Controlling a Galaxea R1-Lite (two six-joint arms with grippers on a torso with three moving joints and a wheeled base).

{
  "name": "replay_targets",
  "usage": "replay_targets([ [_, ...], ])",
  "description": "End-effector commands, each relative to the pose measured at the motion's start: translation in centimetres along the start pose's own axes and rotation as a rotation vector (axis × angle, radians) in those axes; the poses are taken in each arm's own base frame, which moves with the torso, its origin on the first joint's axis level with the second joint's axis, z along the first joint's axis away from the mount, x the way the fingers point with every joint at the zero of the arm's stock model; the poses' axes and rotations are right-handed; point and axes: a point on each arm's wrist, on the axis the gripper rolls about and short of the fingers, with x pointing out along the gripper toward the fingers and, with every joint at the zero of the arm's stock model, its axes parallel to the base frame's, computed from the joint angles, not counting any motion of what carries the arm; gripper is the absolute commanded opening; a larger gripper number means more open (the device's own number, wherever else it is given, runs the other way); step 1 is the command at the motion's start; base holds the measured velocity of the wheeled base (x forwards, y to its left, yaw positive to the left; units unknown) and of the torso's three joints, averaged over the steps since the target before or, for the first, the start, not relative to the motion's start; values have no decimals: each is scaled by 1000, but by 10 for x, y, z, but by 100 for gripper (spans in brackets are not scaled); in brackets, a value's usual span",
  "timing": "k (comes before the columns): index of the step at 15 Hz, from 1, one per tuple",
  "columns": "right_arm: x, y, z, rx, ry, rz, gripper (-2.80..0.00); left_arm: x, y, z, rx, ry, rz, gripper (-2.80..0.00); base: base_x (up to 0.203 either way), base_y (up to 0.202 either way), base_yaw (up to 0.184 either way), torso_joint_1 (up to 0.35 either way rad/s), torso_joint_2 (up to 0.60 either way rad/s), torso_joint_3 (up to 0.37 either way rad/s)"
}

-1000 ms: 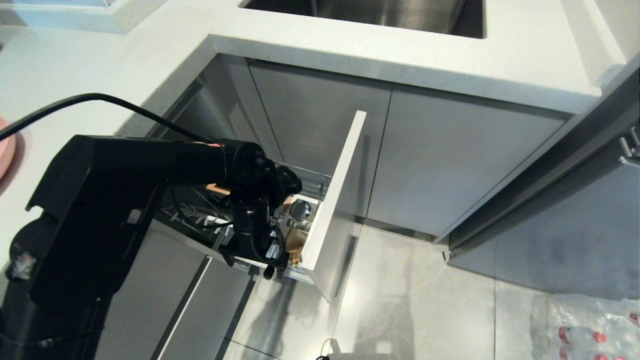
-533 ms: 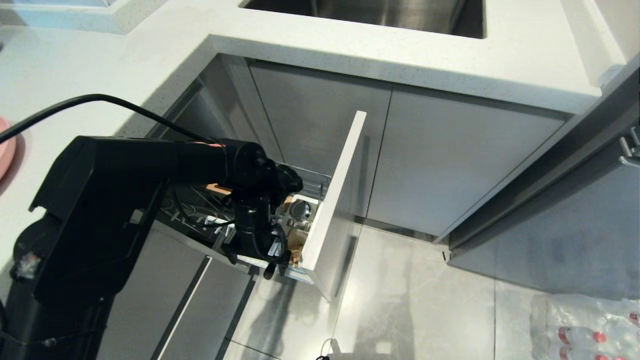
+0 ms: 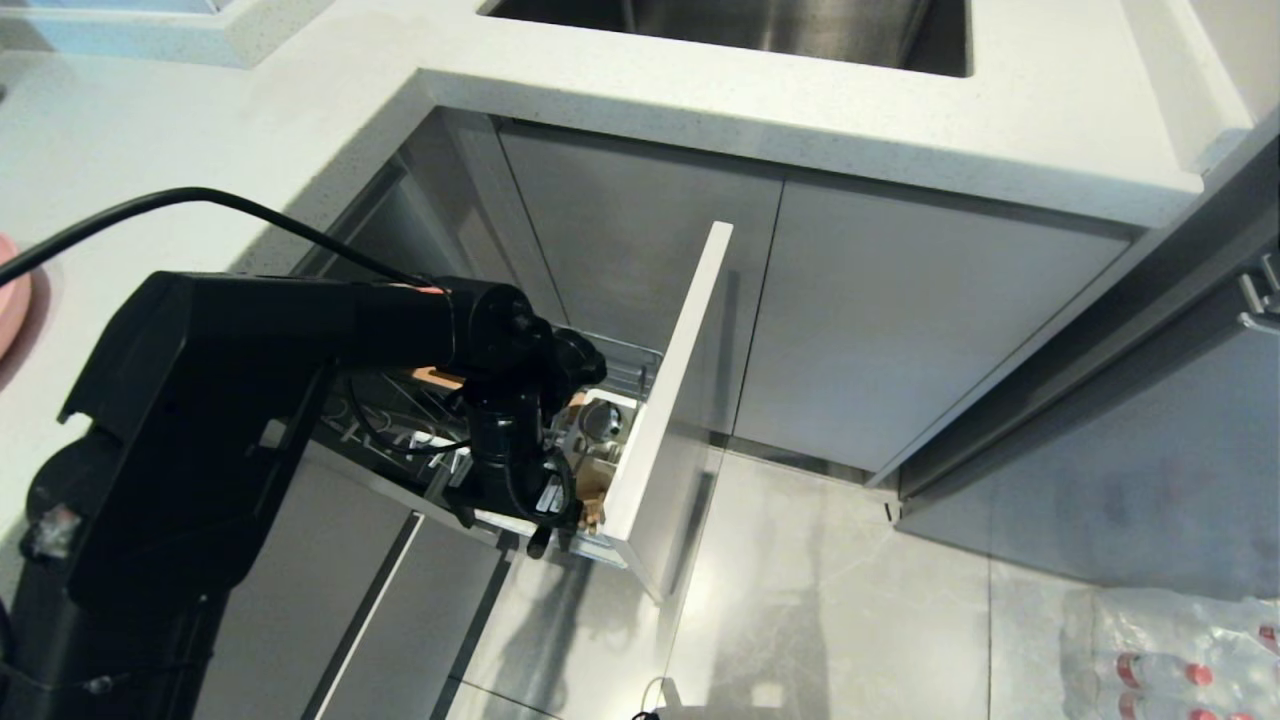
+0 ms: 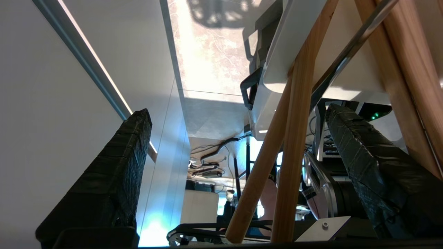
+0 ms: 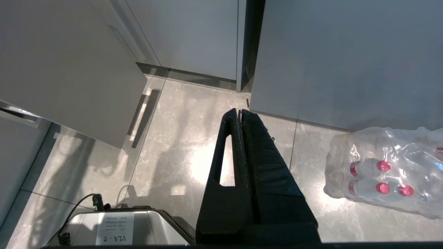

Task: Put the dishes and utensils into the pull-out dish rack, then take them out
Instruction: Take the chopsticks out of the cupboard

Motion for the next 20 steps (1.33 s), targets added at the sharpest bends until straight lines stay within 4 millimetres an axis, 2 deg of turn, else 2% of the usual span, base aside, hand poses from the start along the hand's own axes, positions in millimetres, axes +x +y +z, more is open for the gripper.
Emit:
replay_targets([
  [1, 0, 0, 0, 0, 0, -1, -280, -1, 1, -1, 1, 5, 3, 0, 0, 0, 0, 0, 0, 0],
  [2, 0, 0, 0, 0, 0, 1, -280, -2, 1, -1, -6, -2, 3, -280, 0, 0, 0, 0, 0, 0],
  [5, 0, 0, 0, 0, 1, -1, -280, -10, 1, 2, -27, -63, -13, -280, 0, 0, 0, 0, 0, 0],
  [16, 0, 0, 0, 0, 0, 1, -280, -11, 0, 1, -37, -64, -15, -280, 0, 0, 0, 0, 0, 0],
  [20, 0, 0, 0, 0, 2, 0, -280, -26, 4, -3, -47, -97, -25, -280, 0, 0, 0, 0, 0, 0],
])
